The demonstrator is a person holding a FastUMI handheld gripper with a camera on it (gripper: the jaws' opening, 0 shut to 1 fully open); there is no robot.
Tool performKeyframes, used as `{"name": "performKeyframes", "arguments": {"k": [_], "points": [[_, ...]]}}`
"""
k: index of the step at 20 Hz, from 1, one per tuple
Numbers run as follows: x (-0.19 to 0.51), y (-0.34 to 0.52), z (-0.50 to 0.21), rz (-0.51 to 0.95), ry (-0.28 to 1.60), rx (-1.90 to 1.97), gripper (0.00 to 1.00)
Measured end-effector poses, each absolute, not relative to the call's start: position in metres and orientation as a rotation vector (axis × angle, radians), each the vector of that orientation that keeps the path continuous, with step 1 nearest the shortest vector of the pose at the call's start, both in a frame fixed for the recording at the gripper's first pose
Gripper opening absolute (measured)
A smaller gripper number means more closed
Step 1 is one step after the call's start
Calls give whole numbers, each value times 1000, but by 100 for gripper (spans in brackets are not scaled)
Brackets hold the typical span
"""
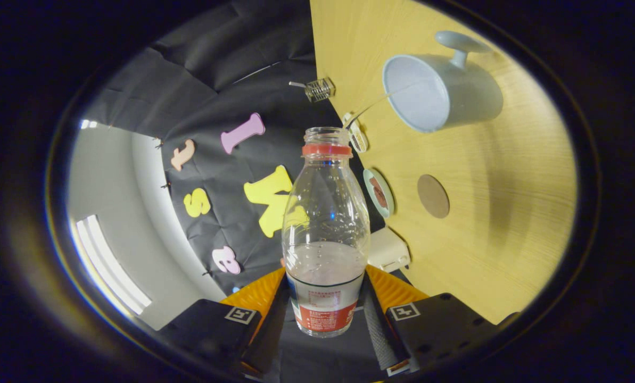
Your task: Take the bottle from table, then pour the juice into the cup, finally place the bottle on the coaster
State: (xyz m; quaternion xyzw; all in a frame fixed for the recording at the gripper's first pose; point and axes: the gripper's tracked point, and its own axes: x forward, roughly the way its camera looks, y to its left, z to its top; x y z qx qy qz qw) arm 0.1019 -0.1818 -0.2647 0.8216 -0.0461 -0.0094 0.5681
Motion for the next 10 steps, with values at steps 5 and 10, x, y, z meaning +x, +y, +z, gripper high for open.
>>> {"name": "performKeyframes", "arguments": {"k": [5,10], "points": [[103,-182,-263,-17,-122,1954,76],[108,-178,-259,-17,-129,1980,75]]}}
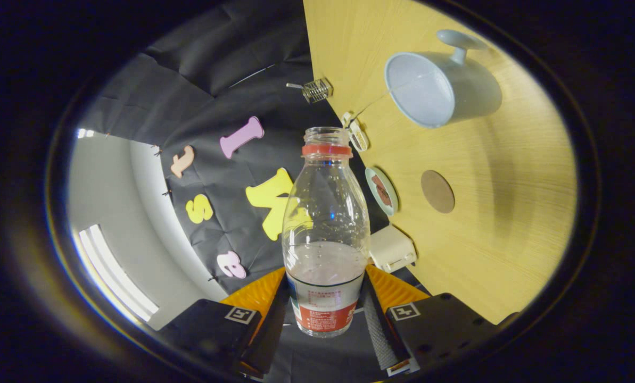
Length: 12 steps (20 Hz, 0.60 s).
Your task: Take the bottle from table, then pour the juice into the cup, finally place the bottle on the coaster
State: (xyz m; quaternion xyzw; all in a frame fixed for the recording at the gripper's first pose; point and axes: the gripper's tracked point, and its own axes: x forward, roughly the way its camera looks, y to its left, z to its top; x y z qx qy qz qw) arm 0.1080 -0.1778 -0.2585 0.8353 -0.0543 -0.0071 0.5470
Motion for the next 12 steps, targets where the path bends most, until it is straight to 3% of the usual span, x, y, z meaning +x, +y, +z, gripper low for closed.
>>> {"name": "performKeyframes", "arguments": {"k": [12], "points": [[112,-178,-251,3,-165,2062,75]]}}
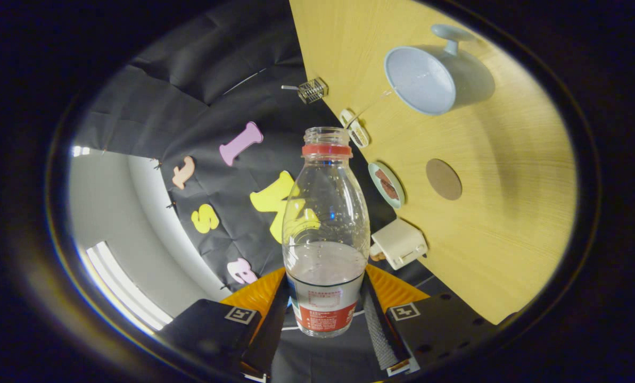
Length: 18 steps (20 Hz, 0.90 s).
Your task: Take the bottle from table, then pour the juice into the cup, finally place the bottle on the coaster
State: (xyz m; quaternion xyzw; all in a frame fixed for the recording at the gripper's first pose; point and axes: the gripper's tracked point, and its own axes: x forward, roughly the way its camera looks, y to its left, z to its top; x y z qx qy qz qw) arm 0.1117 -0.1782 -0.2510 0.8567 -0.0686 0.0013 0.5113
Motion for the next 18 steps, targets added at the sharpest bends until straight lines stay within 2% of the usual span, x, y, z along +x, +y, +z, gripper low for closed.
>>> {"name": "performKeyframes", "arguments": {"k": [18], "points": [[109,-178,-263,-4,-151,2070,75]]}}
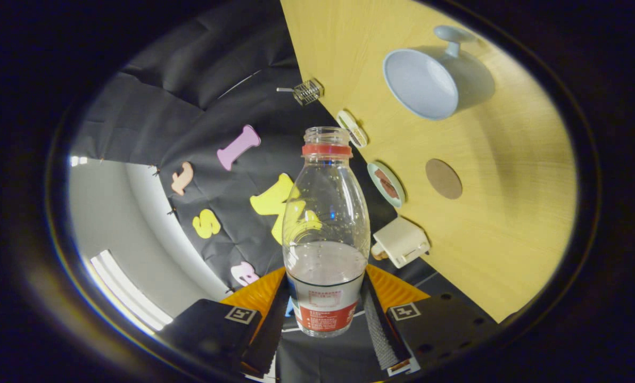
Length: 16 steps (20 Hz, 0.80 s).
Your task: Take the bottle from table, then pour the juice into the cup, finally place the bottle on the coaster
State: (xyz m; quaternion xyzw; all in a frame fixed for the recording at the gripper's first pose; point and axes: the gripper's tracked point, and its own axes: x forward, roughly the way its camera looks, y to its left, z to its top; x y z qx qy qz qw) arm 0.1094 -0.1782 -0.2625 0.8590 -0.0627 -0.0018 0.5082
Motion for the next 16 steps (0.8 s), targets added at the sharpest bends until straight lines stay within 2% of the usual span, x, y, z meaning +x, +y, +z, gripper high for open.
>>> {"name": "performKeyframes", "arguments": {"k": [6,9,16], "points": [[107,-151,-291,-27,-45,1903,76],[108,-132,-300,-38,75,1674,76],[84,-103,-297,8,162,1158,76]]}}
